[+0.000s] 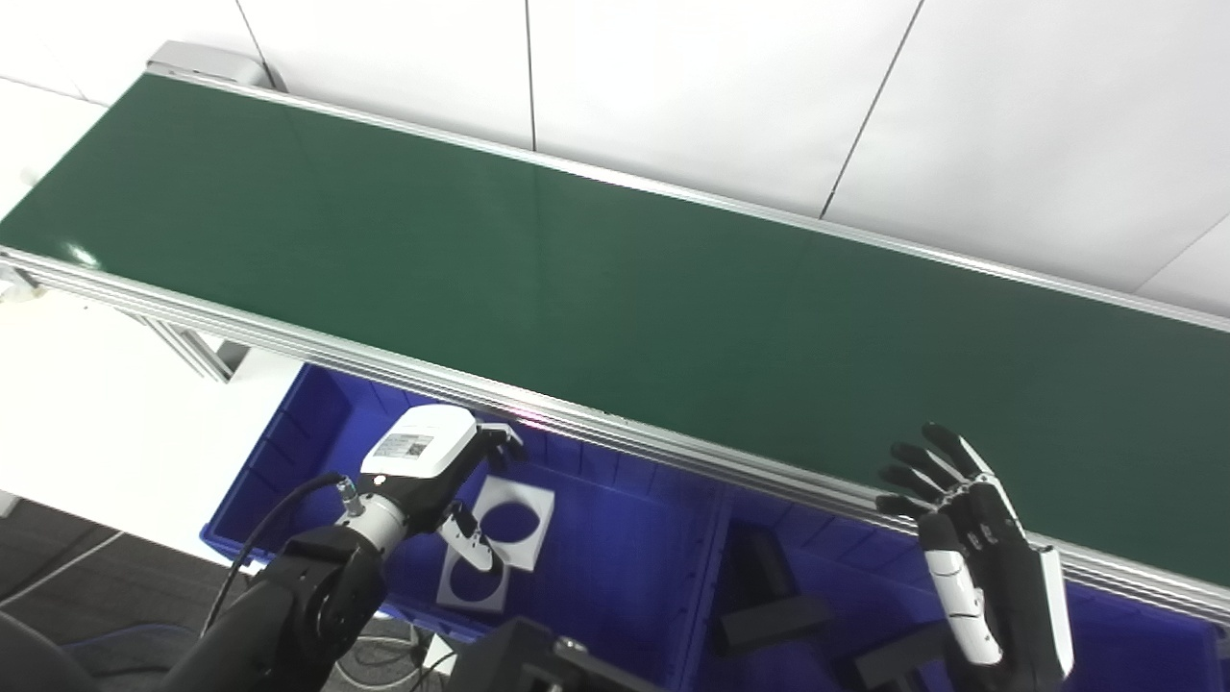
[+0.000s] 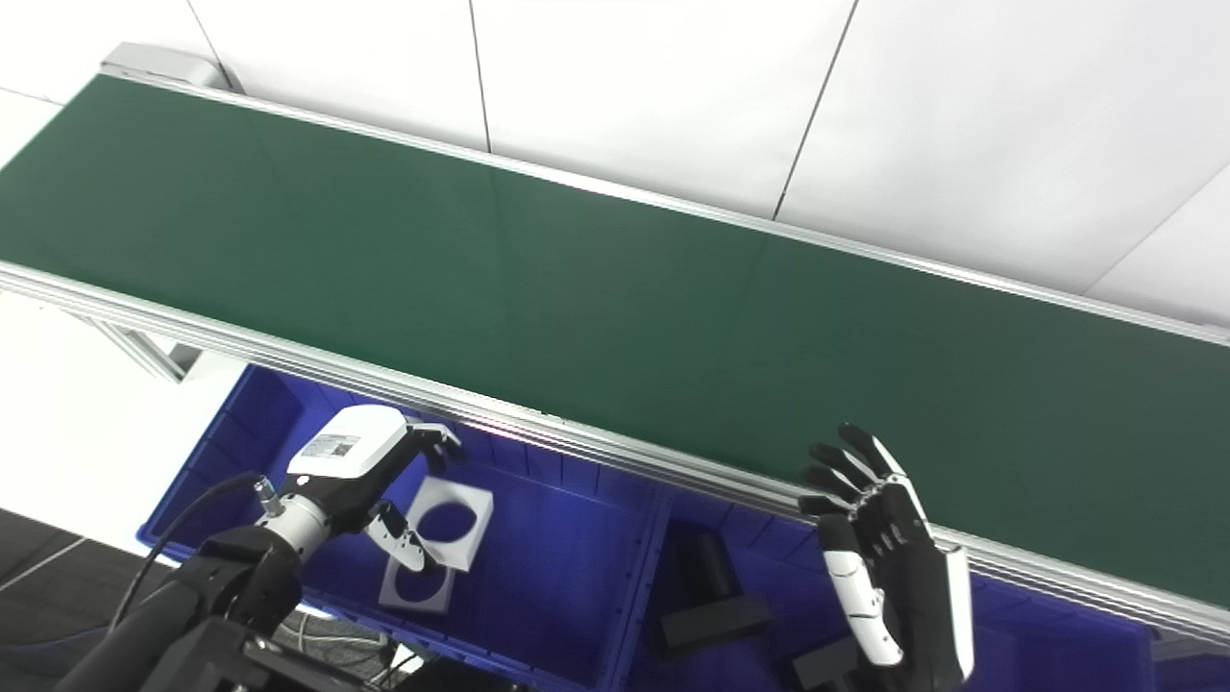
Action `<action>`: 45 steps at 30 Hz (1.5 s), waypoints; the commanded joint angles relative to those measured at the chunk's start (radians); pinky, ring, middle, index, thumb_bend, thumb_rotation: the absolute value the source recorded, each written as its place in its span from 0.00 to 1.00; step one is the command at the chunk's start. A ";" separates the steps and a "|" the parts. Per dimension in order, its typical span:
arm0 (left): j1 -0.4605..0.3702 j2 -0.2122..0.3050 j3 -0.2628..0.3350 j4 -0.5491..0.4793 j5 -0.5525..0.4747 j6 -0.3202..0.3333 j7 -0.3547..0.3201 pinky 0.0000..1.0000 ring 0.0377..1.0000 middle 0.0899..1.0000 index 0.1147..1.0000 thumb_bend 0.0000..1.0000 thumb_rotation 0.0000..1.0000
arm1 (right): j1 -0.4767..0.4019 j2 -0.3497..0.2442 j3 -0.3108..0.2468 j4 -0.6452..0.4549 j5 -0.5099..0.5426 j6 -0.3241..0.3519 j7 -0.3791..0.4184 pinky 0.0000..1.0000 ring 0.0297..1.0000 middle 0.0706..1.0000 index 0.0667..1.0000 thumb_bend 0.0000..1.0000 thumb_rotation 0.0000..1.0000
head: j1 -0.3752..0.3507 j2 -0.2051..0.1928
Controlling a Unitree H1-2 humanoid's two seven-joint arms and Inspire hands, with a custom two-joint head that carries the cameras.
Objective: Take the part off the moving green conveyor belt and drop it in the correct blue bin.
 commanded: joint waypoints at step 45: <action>-0.027 -0.136 0.026 -0.460 -0.855 -0.093 -0.154 0.68 0.75 0.77 0.79 0.88 0.85 | 0.012 0.043 0.028 0.085 -0.071 -0.144 -0.022 0.60 0.71 0.75 0.83 0.59 0.69 | -0.242 -0.154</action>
